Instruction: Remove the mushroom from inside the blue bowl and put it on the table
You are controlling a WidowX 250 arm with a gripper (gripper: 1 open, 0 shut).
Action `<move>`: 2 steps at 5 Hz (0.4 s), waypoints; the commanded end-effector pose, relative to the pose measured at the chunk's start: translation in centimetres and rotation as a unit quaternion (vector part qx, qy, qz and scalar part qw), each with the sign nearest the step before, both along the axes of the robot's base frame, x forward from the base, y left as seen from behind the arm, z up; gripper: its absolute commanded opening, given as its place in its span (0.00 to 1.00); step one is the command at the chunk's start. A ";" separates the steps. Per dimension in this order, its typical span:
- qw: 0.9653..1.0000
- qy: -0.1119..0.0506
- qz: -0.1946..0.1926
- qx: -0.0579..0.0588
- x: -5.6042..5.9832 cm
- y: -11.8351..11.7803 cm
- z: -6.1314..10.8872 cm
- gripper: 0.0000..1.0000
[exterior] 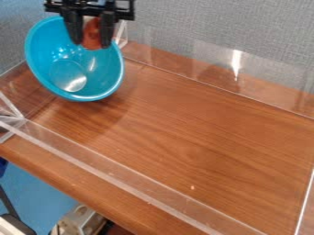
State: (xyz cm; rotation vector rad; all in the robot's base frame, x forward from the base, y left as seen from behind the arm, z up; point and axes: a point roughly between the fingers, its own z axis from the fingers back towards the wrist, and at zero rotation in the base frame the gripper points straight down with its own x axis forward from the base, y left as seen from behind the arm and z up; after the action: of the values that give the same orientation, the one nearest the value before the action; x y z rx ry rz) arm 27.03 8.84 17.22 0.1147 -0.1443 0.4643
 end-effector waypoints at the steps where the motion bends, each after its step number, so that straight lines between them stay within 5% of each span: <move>1: 0.999 -0.021 -0.024 -0.001 -0.8 -2.9 1.1 0.00; 2: 0.998 -0.011 -0.066 -0.009 -1.8 -7.7 0.1 0.00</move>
State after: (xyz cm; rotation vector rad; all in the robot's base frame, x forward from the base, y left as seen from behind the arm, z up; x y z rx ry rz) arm 25.28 0.78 16.05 0.0853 -0.1159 0.3259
